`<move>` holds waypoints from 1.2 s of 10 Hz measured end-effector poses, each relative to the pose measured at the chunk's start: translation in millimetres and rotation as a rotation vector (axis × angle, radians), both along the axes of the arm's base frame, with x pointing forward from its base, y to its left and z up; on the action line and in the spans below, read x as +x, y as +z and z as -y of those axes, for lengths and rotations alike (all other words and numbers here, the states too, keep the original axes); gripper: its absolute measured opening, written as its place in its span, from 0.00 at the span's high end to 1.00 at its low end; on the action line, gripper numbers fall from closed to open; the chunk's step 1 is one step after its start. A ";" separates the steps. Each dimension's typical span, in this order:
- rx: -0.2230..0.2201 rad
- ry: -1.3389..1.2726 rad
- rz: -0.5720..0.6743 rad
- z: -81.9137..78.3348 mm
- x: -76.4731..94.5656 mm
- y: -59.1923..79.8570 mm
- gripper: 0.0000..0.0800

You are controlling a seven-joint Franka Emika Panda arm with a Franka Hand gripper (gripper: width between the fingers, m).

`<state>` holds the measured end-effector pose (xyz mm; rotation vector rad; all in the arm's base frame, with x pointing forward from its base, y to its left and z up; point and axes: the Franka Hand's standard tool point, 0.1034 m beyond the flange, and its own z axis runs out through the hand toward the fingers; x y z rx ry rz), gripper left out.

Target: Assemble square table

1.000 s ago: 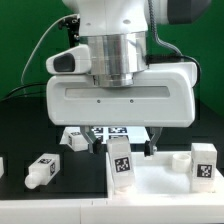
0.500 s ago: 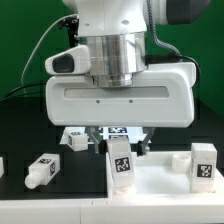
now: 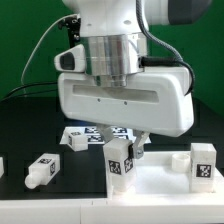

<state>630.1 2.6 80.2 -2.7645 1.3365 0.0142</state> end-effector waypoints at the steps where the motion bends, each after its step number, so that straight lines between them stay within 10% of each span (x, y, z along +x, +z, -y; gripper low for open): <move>1: 0.001 -0.138 -0.008 -2.9 -0.1 -0.4 0.64; 6: 0.092 -0.777 -0.028 -9.6 5.0 -0.5 0.64; 8: 0.087 -0.703 -0.022 -10.5 4.6 -0.9 0.58; 10: 0.065 -0.360 0.011 -11.6 4.2 -0.4 0.24; 12: 0.054 -0.183 0.027 -11.3 4.3 -0.8 0.20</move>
Offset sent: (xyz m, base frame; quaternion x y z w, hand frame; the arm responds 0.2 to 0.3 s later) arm 0.0027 0.0132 0.0047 0.0540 -0.0318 0.3809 0.9225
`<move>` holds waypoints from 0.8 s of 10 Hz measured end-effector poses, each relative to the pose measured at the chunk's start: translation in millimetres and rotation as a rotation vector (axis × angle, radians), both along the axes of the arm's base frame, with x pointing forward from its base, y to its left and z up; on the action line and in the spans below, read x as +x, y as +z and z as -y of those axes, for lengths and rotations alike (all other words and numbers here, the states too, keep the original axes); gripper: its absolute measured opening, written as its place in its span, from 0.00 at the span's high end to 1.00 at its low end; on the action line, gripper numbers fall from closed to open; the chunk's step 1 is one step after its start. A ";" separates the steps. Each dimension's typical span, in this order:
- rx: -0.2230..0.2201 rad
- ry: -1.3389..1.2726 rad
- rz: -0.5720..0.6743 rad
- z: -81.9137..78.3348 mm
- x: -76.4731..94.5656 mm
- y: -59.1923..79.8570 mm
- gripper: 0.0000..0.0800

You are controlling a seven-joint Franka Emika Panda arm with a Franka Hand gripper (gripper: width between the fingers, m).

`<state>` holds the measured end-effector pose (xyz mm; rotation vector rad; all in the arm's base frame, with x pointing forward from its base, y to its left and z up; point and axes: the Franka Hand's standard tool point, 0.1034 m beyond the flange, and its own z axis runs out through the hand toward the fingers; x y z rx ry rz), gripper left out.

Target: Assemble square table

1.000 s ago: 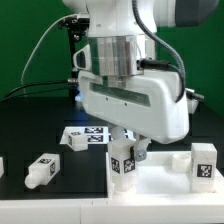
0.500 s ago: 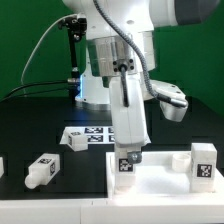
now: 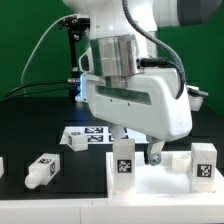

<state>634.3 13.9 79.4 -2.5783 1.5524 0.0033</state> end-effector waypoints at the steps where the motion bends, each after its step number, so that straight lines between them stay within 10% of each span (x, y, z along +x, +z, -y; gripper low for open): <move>1: -0.002 0.031 0.003 0.3 0.0 -0.1 0.19; 8: -0.123 0.831 0.130 7.8 9.8 5.2 0.19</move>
Offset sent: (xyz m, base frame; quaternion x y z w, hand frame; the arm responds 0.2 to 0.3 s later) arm 0.0061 -0.0075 0.0170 -0.0015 0.0137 -0.4030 0.9151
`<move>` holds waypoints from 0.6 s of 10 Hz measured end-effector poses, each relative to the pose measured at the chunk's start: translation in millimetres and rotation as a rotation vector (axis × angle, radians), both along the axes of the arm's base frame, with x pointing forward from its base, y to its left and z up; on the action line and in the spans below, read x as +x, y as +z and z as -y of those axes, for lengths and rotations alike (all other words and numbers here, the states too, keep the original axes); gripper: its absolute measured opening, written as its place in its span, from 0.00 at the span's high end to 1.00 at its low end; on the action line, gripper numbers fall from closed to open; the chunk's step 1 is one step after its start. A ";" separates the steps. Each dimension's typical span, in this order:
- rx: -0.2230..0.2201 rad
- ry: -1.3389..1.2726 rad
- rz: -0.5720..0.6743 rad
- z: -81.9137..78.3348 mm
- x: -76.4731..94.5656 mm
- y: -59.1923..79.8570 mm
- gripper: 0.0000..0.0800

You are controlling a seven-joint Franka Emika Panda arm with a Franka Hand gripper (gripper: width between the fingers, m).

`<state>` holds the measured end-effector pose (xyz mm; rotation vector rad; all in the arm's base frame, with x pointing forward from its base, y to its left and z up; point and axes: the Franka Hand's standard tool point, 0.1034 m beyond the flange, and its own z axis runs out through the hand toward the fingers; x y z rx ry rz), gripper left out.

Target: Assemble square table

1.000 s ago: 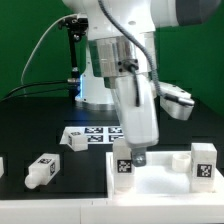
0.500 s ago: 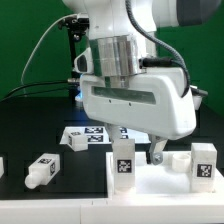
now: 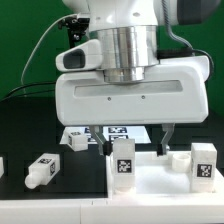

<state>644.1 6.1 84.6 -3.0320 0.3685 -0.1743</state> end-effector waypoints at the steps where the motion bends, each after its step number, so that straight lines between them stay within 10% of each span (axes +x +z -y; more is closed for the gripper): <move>1: 0.006 -0.038 -0.004 -0.2 -0.3 -0.3 0.19; 3: 0.012 -0.087 -0.008 -0.1 -0.4 -0.7 0.48; 6: 0.032 -0.427 0.000 7.2 0.1 -2.6 0.62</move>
Offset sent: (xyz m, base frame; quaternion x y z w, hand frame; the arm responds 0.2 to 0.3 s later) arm 0.0000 0.0000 0.0000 0.0000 0.0000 0.1296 0.9916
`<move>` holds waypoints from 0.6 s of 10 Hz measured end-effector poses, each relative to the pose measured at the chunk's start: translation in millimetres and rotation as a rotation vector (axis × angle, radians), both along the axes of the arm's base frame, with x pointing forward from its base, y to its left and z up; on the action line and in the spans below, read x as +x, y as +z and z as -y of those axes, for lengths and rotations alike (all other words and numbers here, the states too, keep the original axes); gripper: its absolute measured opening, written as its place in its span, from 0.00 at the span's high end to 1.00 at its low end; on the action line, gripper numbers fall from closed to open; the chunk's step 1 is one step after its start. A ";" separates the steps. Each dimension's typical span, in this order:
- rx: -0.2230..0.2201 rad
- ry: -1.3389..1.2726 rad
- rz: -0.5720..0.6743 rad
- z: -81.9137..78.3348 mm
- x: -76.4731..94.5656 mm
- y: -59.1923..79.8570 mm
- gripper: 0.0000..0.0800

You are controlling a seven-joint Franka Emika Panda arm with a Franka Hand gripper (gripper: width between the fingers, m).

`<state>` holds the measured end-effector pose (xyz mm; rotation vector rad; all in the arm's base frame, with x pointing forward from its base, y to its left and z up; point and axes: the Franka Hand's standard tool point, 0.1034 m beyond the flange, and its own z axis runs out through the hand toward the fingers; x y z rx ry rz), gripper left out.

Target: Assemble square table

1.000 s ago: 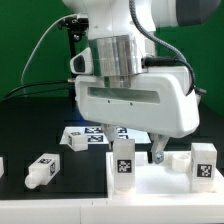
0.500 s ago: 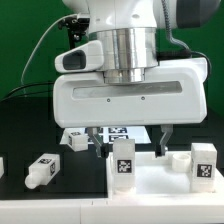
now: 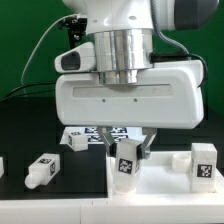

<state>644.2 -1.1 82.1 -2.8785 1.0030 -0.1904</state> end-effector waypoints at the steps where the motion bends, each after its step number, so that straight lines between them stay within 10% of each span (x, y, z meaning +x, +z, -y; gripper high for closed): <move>1: 0.015 -0.123 0.003 5.1 -1.3 -1.1 0.63; 6: 0.181 -0.767 -0.039 10.3 -10.2 -3.3 0.63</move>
Offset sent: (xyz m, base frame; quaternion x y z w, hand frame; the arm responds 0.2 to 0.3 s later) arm -0.0145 0.0123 -0.0129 0.0618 -0.0507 0.3729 0.9244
